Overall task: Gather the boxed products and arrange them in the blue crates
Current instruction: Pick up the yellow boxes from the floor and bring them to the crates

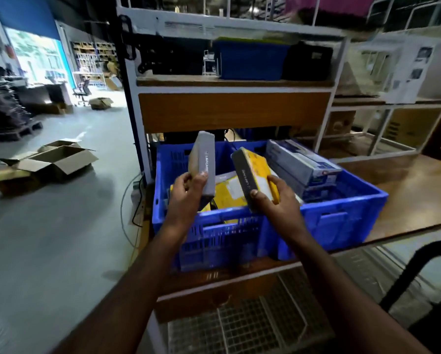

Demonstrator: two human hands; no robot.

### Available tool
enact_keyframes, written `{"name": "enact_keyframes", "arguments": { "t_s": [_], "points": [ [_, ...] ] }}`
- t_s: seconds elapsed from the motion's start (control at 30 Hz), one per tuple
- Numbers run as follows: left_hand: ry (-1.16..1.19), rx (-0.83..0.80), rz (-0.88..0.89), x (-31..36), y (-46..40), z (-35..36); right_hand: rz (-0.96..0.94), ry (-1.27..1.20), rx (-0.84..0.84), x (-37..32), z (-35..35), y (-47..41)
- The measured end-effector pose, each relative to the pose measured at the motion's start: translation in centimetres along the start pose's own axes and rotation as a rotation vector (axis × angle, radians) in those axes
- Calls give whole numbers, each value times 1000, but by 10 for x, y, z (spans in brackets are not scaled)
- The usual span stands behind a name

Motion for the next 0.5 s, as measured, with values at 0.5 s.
{"name": "enact_keyframes", "arguments": {
  "t_s": [0.5],
  "points": [
    [-580, 154, -147, -36, -168, -11, -11, 416, -180, 43, 103, -164]
  ]
}}
Point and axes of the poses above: each hand's wrist, its own y-axis away from the middle knuckle, its own z-axis out of the palm, x = y × z, the point moved 1 cm from there along -y, towards the middle knuckle, and after that the axes turned 9 degrees about -y, right-handed, at the moved point
